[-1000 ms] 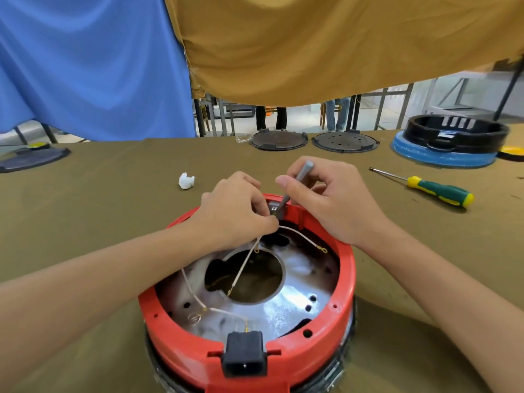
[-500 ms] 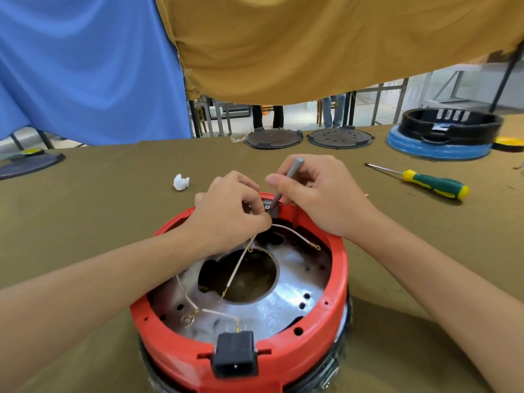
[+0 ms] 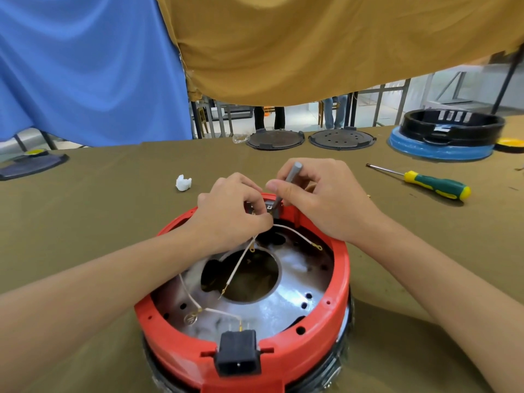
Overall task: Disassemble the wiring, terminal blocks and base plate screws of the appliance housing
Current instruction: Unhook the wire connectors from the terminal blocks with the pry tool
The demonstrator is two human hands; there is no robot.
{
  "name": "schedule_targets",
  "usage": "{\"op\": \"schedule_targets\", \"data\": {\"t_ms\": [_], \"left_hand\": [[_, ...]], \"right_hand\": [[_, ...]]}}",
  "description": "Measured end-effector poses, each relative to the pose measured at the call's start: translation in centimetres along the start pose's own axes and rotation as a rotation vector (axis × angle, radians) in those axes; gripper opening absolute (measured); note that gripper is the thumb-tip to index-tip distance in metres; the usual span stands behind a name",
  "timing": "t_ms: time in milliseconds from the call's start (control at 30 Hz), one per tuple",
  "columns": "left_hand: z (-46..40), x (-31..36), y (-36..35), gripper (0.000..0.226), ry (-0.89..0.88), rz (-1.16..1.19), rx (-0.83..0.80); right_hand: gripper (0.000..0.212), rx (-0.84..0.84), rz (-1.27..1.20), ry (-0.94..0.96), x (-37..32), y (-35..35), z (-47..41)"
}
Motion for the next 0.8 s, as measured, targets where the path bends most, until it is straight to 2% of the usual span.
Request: {"op": "schedule_targets", "data": {"t_ms": [233, 633, 800], "left_hand": [[-0.02, -0.05, -0.08, 0.016, -0.005, -0.014, -0.006], [-0.10, -0.08, -0.07, 0.019, -0.008, -0.008, -0.006], [-0.13, -0.14, -0.11, 0.020, -0.010, -0.013, -0.002]], "right_hand": [[0.020, -0.016, -0.083, -0.117, 0.93, 0.08, -0.39], [0.019, 0.017, -0.033, -0.001, 0.19, 0.14, 0.16], [0.020, 0.005, -0.020, -0.029, 0.18, 0.22, -0.02]]}}
Point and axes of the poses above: each hand's wrist, its own z-axis away from the middle knuckle, its own y-axis out of the back of the hand, x = y × z, the point moved 4 cm from there along -z, towards the middle knuckle, and after that the axes turned 8 degrees about -y, right-handed, at the moved point
